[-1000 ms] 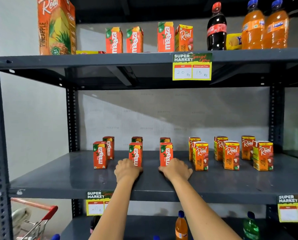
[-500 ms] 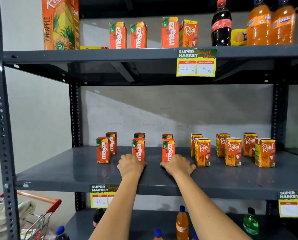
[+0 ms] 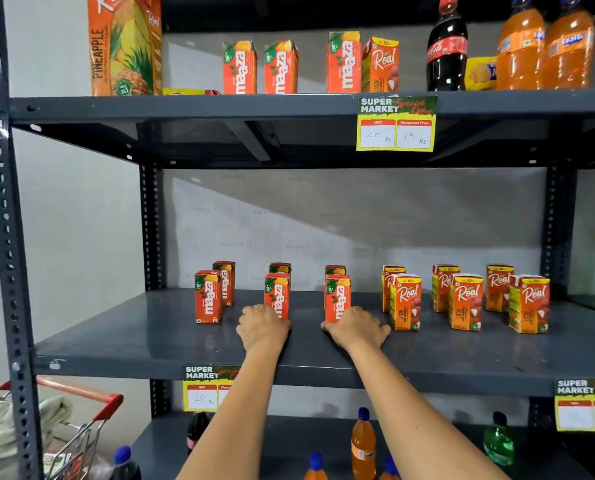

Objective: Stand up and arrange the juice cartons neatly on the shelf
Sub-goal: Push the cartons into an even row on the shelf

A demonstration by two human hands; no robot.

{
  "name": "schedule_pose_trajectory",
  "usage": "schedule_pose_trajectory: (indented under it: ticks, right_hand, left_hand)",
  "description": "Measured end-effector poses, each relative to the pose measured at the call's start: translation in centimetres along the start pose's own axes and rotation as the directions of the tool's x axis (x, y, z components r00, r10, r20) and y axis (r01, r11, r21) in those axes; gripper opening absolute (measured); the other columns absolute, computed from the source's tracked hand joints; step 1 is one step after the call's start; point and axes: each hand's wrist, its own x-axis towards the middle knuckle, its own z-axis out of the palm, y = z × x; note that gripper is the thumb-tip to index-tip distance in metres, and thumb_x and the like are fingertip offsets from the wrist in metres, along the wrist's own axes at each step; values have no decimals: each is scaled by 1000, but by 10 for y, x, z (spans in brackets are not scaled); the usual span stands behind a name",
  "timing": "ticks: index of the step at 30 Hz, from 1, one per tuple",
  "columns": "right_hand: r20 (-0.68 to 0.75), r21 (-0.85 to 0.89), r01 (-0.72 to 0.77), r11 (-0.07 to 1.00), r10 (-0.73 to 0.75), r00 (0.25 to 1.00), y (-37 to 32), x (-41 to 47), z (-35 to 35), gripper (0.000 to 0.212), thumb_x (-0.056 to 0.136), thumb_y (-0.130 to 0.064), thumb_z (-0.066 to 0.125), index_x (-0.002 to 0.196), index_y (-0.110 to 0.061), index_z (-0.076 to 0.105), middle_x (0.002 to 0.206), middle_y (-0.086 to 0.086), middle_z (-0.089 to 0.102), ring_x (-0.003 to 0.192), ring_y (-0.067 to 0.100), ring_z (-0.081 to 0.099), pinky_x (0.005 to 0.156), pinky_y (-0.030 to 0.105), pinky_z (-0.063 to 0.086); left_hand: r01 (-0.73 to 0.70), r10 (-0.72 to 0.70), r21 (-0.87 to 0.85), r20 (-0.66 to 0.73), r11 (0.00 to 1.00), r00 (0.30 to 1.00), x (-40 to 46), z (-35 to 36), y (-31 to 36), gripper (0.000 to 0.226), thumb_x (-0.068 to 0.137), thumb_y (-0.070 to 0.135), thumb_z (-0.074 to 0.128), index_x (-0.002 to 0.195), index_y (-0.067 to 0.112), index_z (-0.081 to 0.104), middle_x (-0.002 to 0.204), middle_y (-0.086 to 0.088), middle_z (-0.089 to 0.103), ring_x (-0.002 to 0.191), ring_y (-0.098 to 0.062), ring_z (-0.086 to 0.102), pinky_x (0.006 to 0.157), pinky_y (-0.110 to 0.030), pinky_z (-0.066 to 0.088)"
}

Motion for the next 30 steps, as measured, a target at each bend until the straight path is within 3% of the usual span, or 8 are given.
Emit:
schedule_pose_trajectory:
  ticks: [16,22,26,30]
  right_hand:
    - [32,24,8,1000,-9,999,0,1,-1,73,71,-64,65,123,-15,52,125,7,59,116,28,52,95,42,34]
    - [122,63,36,997,-43,992,11,-7,-17,70,74,-59,68,125,-14,52,127,7,58,118,28,52,91,38,40]
    - [156,103,94,990,-109,982,53,-14,-35,45,81,-47,67,101,-8,62,102,11,65,100,28,63,65,29,42]
    - [139,210,61,976,-92,986,110,-11,-68,30,84,-40,67,77,-12,59,78,6,60,86,24,63,61,24,41]
  left_hand:
    - [-6,5,38,11,999,1000,-3,-2,1,63,78,45,68,122,2,51,121,-17,52,110,-30,53,91,-37,45]
    - [43,-47,229,11,972,999,-20,-11,4,62,83,54,57,123,6,53,122,-15,54,110,-29,51,90,-36,44]
    - [-101,94,247,42,964,995,-51,-1,17,43,90,38,48,116,5,57,118,-17,59,107,-32,55,89,-38,46]
    - [-372,347,81,221,925,911,-96,21,75,47,91,42,50,115,3,55,118,-18,59,107,-31,55,90,-40,49]
